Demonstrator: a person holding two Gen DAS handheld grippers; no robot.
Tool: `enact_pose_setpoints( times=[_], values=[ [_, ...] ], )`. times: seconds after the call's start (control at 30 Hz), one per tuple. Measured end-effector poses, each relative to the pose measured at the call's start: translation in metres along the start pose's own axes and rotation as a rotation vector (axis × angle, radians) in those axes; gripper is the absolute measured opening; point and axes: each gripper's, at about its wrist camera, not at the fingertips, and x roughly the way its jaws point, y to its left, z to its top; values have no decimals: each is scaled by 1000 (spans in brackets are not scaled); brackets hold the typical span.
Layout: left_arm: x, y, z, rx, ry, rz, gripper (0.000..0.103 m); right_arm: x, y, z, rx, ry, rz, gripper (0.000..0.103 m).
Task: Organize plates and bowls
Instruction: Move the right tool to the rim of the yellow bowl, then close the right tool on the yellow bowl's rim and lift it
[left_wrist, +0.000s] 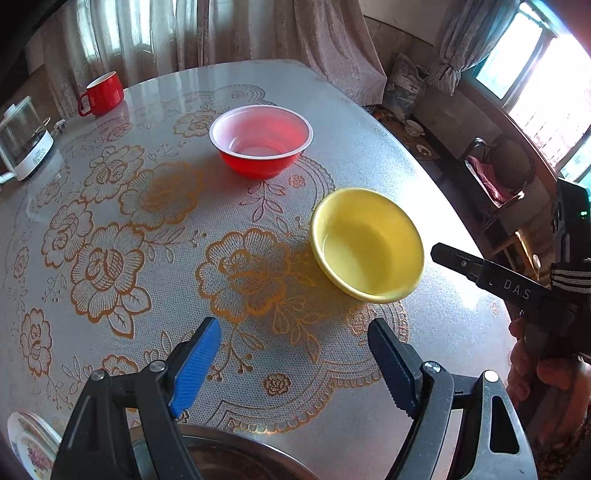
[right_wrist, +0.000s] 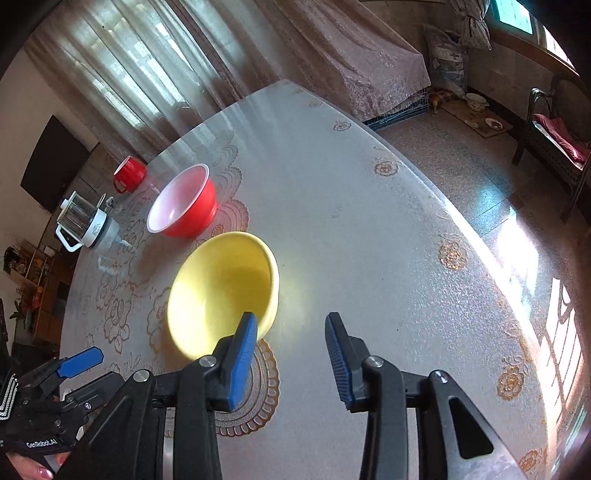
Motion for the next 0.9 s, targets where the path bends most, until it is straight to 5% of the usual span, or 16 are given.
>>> enact_pose_setpoints(
  times=[0.5,0.9],
  values=[
    [24,-5,27,-37,20,-35,82,43,-4,15,-12,95,46,37],
    [43,-11,47,-41,27,-60,82,50,6,11,-72,101,69,15]
  ],
)
